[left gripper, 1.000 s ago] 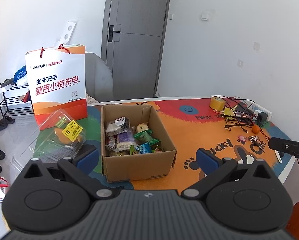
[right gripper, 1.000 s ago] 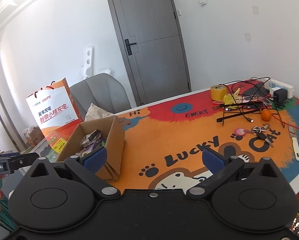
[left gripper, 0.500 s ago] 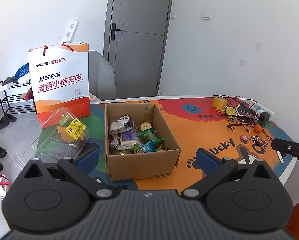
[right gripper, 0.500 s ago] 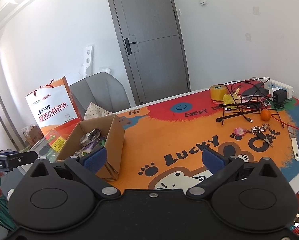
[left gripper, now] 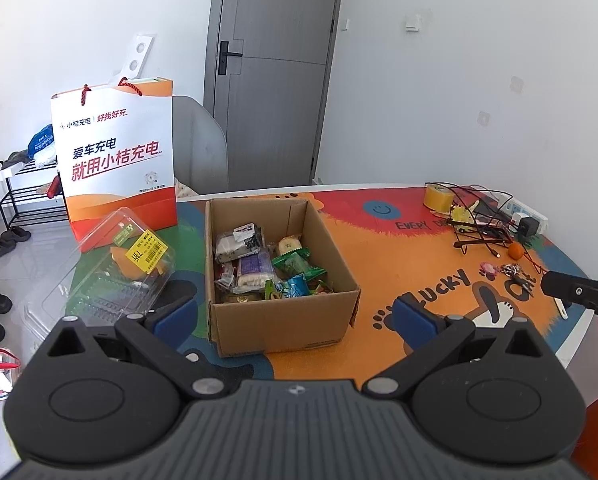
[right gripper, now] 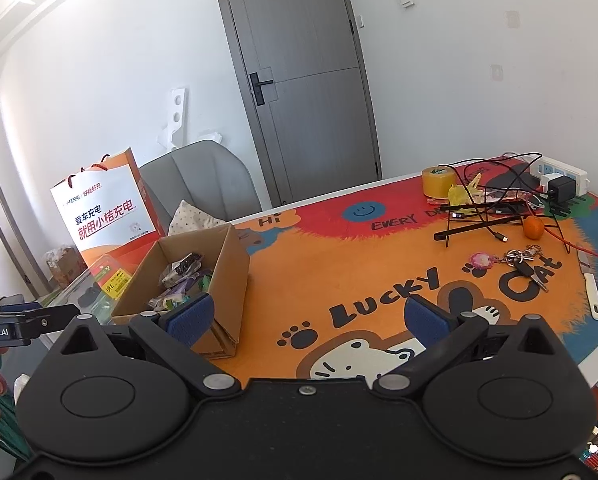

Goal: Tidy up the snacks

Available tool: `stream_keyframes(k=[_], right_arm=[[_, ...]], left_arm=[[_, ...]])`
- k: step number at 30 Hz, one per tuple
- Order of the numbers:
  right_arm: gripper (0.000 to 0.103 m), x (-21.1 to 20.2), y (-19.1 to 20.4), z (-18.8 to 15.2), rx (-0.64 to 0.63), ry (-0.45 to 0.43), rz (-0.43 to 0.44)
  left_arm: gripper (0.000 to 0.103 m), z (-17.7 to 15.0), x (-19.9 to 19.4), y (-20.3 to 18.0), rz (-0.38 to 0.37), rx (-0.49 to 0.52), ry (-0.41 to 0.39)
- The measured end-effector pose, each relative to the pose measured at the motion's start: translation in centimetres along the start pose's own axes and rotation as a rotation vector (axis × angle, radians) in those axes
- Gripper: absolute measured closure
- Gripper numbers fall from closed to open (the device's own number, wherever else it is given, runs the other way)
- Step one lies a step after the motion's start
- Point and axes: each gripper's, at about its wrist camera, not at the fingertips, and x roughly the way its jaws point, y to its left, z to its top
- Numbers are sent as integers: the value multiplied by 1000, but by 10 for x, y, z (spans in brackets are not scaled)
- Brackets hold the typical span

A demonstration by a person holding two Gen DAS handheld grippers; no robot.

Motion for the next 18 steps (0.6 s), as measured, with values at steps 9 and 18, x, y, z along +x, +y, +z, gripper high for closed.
stream_keyframes(k=[9, 18], right_arm=[[0, 0, 0, 0, -3, 2, 4], [0, 4, 3, -2, -13, 18, 9]], left_arm=[[0, -1, 0, 0, 14, 3, -4], [0, -2, 2, 0, 10, 4, 2]])
